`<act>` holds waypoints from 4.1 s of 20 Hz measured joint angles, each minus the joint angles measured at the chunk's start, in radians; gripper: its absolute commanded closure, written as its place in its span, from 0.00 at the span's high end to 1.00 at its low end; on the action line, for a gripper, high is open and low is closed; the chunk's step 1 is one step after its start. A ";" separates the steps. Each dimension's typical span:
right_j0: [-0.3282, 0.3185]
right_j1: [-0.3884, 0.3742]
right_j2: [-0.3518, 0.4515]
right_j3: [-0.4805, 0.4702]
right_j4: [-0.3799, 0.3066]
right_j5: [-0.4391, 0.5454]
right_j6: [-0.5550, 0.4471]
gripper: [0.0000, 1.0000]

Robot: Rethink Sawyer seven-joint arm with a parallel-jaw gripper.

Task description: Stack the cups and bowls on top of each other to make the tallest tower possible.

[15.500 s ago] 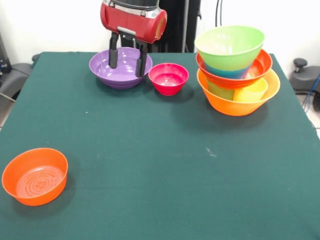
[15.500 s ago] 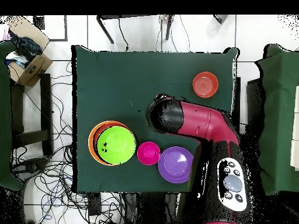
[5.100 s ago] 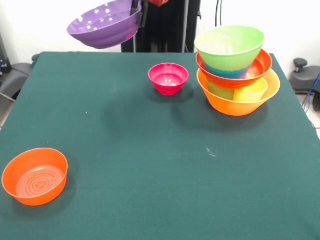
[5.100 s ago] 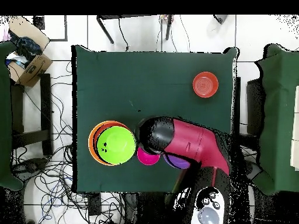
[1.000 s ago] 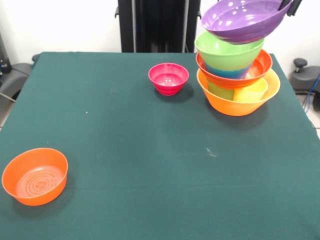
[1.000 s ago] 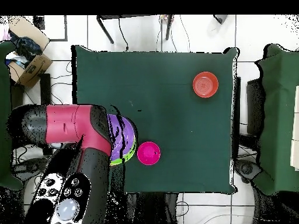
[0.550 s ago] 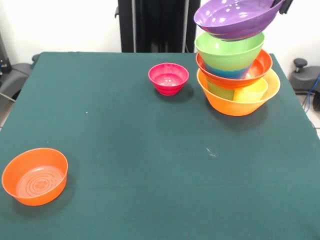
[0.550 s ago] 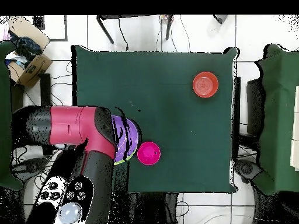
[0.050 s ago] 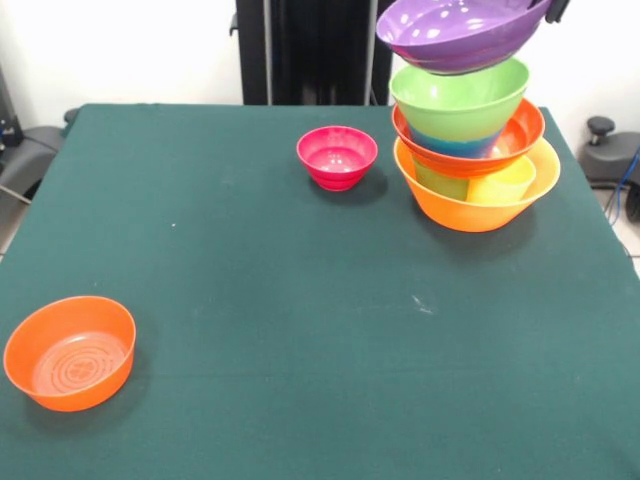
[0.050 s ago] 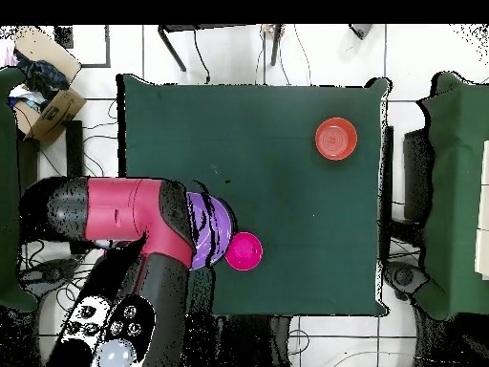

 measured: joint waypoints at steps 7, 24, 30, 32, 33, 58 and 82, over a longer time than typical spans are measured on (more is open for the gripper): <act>0.010 -0.003 -0.019 0.008 0.000 0.000 0.000 0.00; 0.015 -0.008 -0.036 0.021 0.001 0.000 0.000 0.00; 0.015 -0.008 -0.036 0.021 0.001 0.000 0.000 0.00; 0.016 -0.008 -0.036 0.021 0.001 0.000 0.000 0.00; 0.017 -0.008 -0.036 0.021 0.001 0.000 0.000 0.00; 0.041 0.022 -0.036 0.081 0.001 -0.169 0.000 0.00; 0.031 0.057 -0.030 0.153 0.008 -0.202 0.000 0.00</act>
